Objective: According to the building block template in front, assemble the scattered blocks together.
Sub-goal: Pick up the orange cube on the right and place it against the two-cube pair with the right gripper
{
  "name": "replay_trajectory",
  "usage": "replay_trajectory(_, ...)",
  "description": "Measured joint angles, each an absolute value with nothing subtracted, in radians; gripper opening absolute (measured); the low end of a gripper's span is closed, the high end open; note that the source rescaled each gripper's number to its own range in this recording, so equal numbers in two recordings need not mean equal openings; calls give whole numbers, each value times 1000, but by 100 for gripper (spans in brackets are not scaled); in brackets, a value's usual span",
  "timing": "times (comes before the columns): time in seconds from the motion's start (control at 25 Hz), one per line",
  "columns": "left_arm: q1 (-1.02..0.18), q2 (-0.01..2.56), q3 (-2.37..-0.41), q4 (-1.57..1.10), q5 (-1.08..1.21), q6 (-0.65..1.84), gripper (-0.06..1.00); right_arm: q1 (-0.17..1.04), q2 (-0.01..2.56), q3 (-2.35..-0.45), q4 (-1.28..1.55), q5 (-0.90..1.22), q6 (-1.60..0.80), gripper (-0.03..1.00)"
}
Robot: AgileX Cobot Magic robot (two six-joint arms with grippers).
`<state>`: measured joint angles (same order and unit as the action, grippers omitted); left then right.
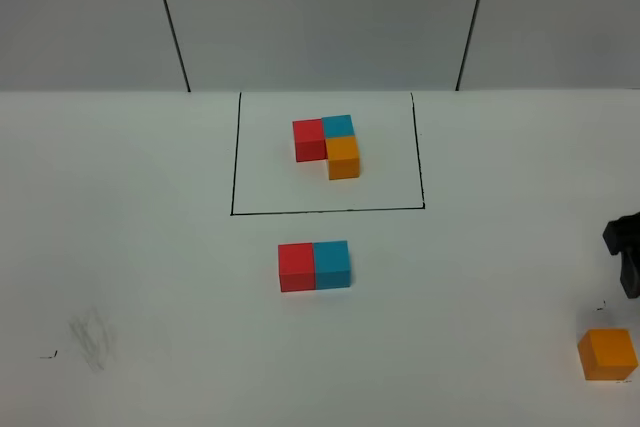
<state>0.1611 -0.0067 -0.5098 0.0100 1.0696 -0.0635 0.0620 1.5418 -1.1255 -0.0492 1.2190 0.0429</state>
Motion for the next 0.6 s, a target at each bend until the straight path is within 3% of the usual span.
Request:
replay_trajectory(0.28,161,-7,-510,10,1070,-63,100,62,1492,-995,-26,1103,47,69)
replay_trajectory(0.6,161,-7,-510,10,1070,-63,100,62,1491,-974,-24,1019,52,69)
